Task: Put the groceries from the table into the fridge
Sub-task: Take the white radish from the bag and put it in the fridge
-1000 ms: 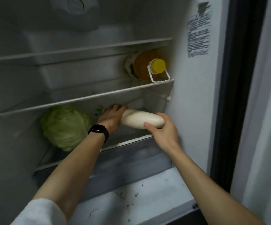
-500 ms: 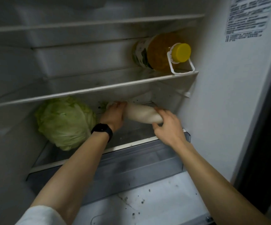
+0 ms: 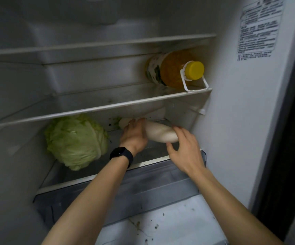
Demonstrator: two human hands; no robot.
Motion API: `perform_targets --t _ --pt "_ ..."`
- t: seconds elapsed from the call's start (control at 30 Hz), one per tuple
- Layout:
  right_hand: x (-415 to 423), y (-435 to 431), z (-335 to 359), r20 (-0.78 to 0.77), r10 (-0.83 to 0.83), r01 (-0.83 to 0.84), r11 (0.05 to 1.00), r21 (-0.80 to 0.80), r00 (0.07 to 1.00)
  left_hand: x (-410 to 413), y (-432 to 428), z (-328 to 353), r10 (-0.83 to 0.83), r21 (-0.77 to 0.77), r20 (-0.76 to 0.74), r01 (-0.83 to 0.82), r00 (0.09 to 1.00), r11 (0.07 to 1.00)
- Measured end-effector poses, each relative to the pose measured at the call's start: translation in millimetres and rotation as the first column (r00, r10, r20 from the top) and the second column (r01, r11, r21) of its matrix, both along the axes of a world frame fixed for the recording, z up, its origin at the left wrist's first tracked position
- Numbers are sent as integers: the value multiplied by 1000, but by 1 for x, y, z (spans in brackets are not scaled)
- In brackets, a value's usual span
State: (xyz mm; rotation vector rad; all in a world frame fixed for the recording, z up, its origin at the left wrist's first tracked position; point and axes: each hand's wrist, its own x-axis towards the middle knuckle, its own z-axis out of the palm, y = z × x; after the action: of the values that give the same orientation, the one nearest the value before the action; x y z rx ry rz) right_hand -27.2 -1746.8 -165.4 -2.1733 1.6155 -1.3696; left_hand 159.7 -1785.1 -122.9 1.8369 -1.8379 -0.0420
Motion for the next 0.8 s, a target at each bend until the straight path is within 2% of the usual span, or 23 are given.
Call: perform_targets --t 0.17,0.37,0.6,0.7,0.8 --pt "-14 42 -7 130 39 -37 999 -18 991 -14 43 2 36 -9 -24 -36 999 999" --pt "-33 110 -16 221 144 -119 985 -121 965 -34 143 -14 59 -171 -87 -73 994 982" --pt "-56 209 -59 28 372 -372 928 -17 928 -45 307 -78 239 -132 -54 -244 970 961" --pt "-58 257 -80 -64 505 -498 861 100 861 -44 382 -114 352 -63 -5 -351 936 934" --pt "-53 304 -100 -142 616 -598 787 149 775 -44 462 -148 457 -25 61 -457 887 889"
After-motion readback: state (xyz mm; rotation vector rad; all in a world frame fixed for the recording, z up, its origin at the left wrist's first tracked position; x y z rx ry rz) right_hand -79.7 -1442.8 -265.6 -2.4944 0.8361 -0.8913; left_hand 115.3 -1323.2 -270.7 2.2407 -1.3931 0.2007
